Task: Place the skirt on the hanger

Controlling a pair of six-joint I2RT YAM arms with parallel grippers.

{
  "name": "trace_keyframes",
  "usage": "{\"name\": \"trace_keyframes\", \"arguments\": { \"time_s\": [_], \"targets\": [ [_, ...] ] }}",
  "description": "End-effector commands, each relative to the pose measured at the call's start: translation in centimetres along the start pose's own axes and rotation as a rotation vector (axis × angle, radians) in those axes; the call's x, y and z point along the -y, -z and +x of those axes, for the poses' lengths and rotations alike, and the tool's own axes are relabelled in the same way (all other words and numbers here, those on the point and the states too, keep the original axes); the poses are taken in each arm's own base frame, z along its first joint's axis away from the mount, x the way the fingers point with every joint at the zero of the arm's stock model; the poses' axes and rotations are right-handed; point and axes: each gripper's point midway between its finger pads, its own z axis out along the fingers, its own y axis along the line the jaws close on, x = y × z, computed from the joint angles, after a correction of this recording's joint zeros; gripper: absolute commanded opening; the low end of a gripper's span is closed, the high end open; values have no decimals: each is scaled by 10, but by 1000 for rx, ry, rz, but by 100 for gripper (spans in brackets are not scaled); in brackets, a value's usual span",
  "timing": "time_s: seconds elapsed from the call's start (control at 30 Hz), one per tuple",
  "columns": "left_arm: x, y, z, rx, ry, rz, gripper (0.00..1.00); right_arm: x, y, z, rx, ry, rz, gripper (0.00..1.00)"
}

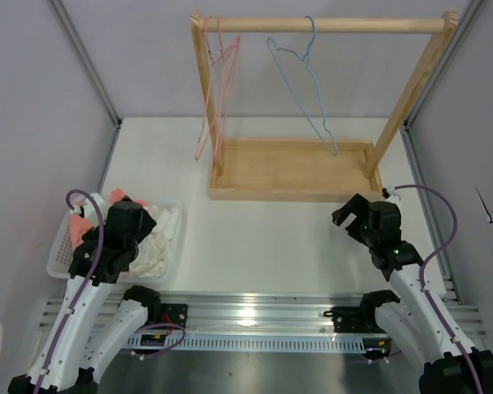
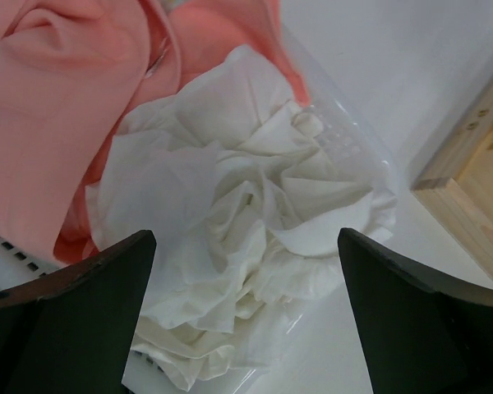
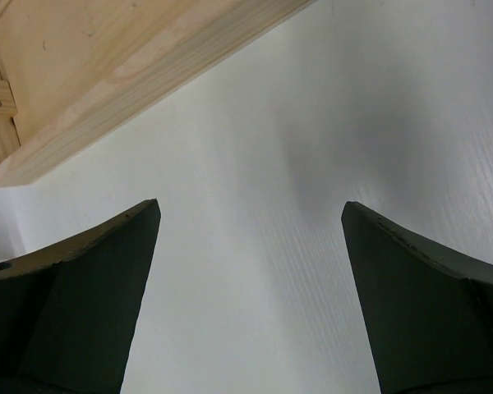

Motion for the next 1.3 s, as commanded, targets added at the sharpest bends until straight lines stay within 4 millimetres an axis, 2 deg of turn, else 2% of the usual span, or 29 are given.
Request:
{"name": "trace_keyframes", "arguments": {
  "time_s": [0.0,0.1,0.23,0.43,0.47,0.5,0.53,0.57,0.63,0.67,0.7,0.73,0.77,0.83,0.87,0.93,1.03,1.13,1.2,1.27],
  "targets": [
    [-23,-1,5,-9,106,-150,99,-15,3,-20,77,-10,-26,99],
    [-30,-10,17,-23,112,-205,99,-15,2,-16,66,-16,-32,99],
    [-33,-18,20,-2,141,-248,99,-12,2,-12,54,-10,-25,99],
    [-37,-35,36,-10,138,-293,87,-9,1,-5,37,-18,-19,99],
    [-34,-38,35,-4,144,-287,82,-9,1,-5,37,-18,-19,99],
    [-34,-40,37,-10,137,-288,70,-8,1,-4,35,-19,-19,99],
    [-33,-42,39,-17,129,-286,63,-8,1,-3,31,-20,-18,99],
    [-29,-45,36,-12,125,-265,44,-8,0,-3,31,-20,-18,99],
    [-25,-47,34,-13,121,-250,25,-8,1,-4,35,-19,-19,99],
    [-25,-47,30,-10,116,-249,5,-9,1,-5,35,-20,-19,99],
    [-22,-45,23,-1,119,-238,0,-10,1,-6,37,-21,-23,99],
    [-21,-43,19,6,113,-236,0,-11,1,-6,35,-19,-25,99],
    [-13,-36,3,30,98,-198,0,-12,1,-6,36,-18,-29,99],
    [-3,-29,-12,51,71,-147,0,-14,2,-9,39,-17,-35,99],
    [8,-14,-37,94,51,-87,0,-15,2,-10,40,-12,-36,99],
    [23,-2,-54,117,26,-1,0,-19,3,-14,44,-9,-38,99],
    [50,36,-101,220,-5,179,0,-22,3,-18,48,0,-41,99],
    [67,65,-125,266,-40,310,0,-28,4,-24,53,3,-51,99],
    [83,76,-127,256,-91,401,0,-34,6,-28,59,11,-61,99],
    [101,93,-137,279,-123,506,0,-37,7,-31,61,19,-65,99]
  ]
}}
